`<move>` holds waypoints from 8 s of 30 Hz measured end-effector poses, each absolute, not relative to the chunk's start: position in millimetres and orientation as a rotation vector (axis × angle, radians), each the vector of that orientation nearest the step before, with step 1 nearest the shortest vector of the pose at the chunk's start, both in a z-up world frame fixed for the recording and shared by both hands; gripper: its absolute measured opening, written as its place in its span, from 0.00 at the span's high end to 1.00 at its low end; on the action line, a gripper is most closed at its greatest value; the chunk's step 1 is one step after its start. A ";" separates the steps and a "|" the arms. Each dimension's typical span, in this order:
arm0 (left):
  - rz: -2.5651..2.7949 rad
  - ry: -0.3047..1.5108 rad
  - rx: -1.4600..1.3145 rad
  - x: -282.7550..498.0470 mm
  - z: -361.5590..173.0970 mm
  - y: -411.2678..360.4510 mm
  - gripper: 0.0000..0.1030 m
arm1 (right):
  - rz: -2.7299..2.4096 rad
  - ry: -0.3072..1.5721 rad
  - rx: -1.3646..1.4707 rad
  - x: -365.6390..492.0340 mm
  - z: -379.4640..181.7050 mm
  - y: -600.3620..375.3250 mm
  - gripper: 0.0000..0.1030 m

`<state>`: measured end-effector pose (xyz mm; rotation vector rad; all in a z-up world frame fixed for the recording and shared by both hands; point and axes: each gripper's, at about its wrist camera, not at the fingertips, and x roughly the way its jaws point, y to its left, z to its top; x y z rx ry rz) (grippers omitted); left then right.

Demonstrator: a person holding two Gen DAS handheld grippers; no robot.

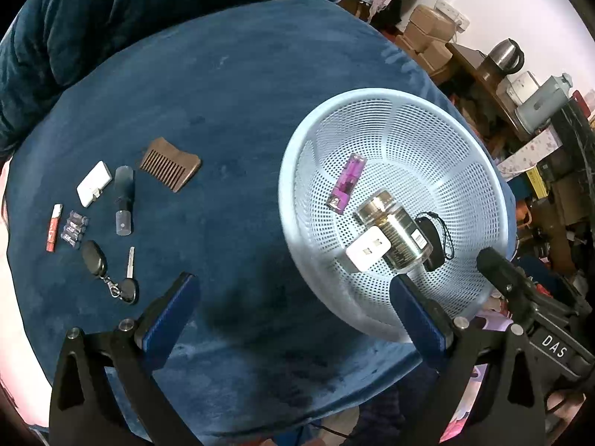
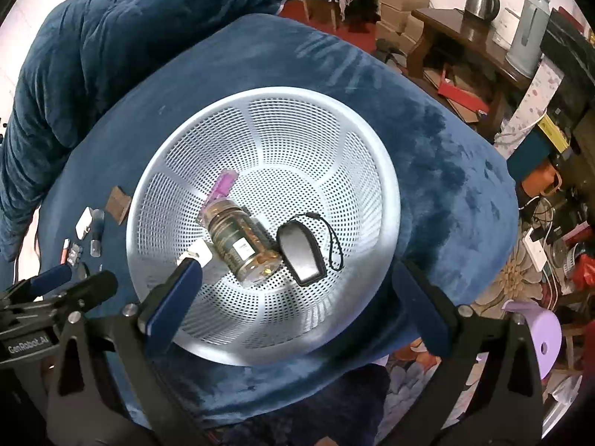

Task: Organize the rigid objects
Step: 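Withdraw both tools from the basket and move over the table items, then grasp the red lighter with the left tool while the right tool grasps the brown comb, then lift and carry the red lighter and brown comb over the basket with both tools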

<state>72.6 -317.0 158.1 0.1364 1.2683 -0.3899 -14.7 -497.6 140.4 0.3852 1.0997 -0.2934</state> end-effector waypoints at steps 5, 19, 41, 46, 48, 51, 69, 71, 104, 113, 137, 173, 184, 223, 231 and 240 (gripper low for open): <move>-0.382 1.272 0.119 74.6 158.6 -306.5 0.01 | -0.286 1.102 0.368 -10.1 143.7 -488.4 0.00; -0.359 1.293 0.058 84.6 150.5 -265.1 0.01 | -0.249 1.124 0.302 7.7 144.5 -449.0 0.00; -0.279 1.320 -0.048 102.0 131.1 -186.6 0.01 | -0.193 1.150 0.204 38.5 142.0 -388.7 0.00; -0.248 1.321 -0.066 107.3 128.1 -164.0 0.01 | -0.164 1.150 0.183 47.5 141.2 -369.8 0.00; -0.238 1.319 -0.069 108.5 126.9 -156.0 0.01 | -0.154 1.152 0.176 50.6 140.4 -363.3 0.00; -0.226 1.318 -0.075 109.9 124.6 -143.4 0.01 | -0.135 1.150 0.165 54.8 139.6 -353.7 0.00; -0.110 1.322 -0.160 136.7 101.7 -51.3 0.01 | 0.043 1.152 0.089 104.5 128.8 -285.6 0.00; -0.095 1.323 -0.171 140.7 97.3 -40.2 0.01 | 0.064 1.154 0.076 113.5 125.5 -277.7 0.00; 0.000 1.357 -0.178 230.2 21.1 47.5 0.12 | 0.165 1.285 -0.089 216.4 24.4 -241.2 0.48; -0.007 1.360 -0.132 249.9 10.6 29.5 0.33 | 0.149 1.321 -0.074 225.3 20.4 -240.2 0.45; 0.021 1.392 -0.179 225.0 14.6 44.3 0.76 | 0.157 1.336 -0.077 202.8 22.9 -244.3 0.47; -0.041 1.307 -0.122 100.1 92.2 4.1 0.78 | 0.213 1.230 0.091 70.1 86.4 -235.6 0.51; -0.061 1.295 -0.129 59.0 110.6 -8.9 0.78 | 0.207 1.209 0.129 36.1 101.8 -236.1 0.51; -0.107 1.275 -0.022 19.1 132.4 -74.1 0.78 | 0.145 1.139 0.235 -11.7 121.4 -291.4 0.51; -0.126 1.275 -0.008 21.9 134.3 -86.9 0.78 | 0.130 1.132 0.242 -12.9 124.5 -302.3 0.51; -0.157 1.268 0.011 24.8 139.9 -105.7 0.78 | 0.116 1.116 0.258 -15.0 129.5 -315.5 0.51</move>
